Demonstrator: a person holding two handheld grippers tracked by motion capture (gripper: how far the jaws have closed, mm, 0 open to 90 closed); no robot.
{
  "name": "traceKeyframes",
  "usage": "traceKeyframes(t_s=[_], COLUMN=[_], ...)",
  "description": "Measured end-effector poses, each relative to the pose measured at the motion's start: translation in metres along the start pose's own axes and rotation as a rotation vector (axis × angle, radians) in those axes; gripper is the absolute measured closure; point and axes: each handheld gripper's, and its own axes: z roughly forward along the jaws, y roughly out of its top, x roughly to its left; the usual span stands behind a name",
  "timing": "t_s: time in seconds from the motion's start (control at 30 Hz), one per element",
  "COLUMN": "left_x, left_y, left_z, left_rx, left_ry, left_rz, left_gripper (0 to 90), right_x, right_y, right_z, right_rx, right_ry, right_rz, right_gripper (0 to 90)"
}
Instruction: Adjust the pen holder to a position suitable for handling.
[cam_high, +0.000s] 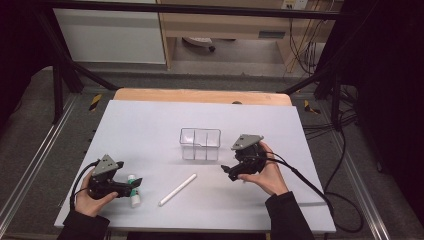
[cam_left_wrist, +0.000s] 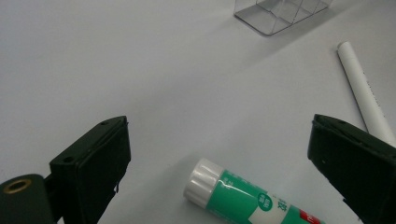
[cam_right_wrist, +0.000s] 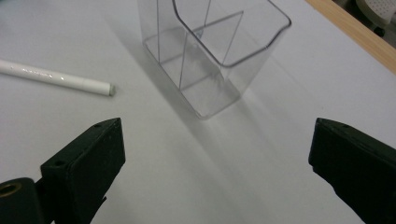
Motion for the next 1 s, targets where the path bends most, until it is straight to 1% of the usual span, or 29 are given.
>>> traceKeyframes(t_s=[0.17, 0.27, 0.4, 0.47, 0.53, 0.67, 0.73, 0.8, 0.9, 1.0], left_x=[0.0, 0.0, 0.001, 0.001, 0.001, 0.001, 0.001, 0.001, 0.001, 0.0], left_y=[0.0, 0.0, 0.0, -0.001, -0.001, -0.001, -0.001, -0.001, 0.0, 0.0], left_z=[0.0, 0.0, -0.001, -0.001, -0.002, -0.002, -0.002, -0.002, -0.001, 0.0], left_rx=[0.002, 0.001, -0.004, -0.002, -0.001, -0.008, -0.006, -0.004, -0.003, -0.002], left_ry=[-0.002, -0.002, -0.004, -0.003, -0.004, -0.003, -0.003, -0.003, -0.003, -0.005], left_rz=[0.001, 0.005, 0.001, 0.0, 0.001, -0.001, 0.0, 0.001, 0.006, 0.003], left_gripper=[5.7, 5.7, 5.7, 5.7, 5.7, 5.7, 5.7, 5.7, 5.7, 5.7], right_x=[-0.005, -0.009, -0.012, -0.013, -0.015, -0.017, -0.018, -0.017, -0.017, -0.018], right_y=[-0.021, -0.031, -0.045, -0.051, -0.055, -0.064, -0.066, -0.068, -0.07, -0.072], right_z=[-0.005, -0.008, -0.011, -0.011, -0.011, -0.01, -0.009, -0.008, -0.007, -0.003], right_rx=[-0.02, -0.023, -0.032, -0.03, -0.029, -0.049, -0.042, -0.06, -0.066, -0.071], right_ry=[-0.009, -0.015, -0.015, -0.007, 0.002, 0.02, 0.022, 0.027, 0.029, 0.042], right_rz=[0.054, 0.079, 0.109, 0.12, 0.14, 0.166, 0.169, 0.168, 0.169, 0.174], right_gripper=[6.6, 8.1, 12.8, 16.7, 20.2, 31.2, 35.9, 42.0, 50.5, 57.9])
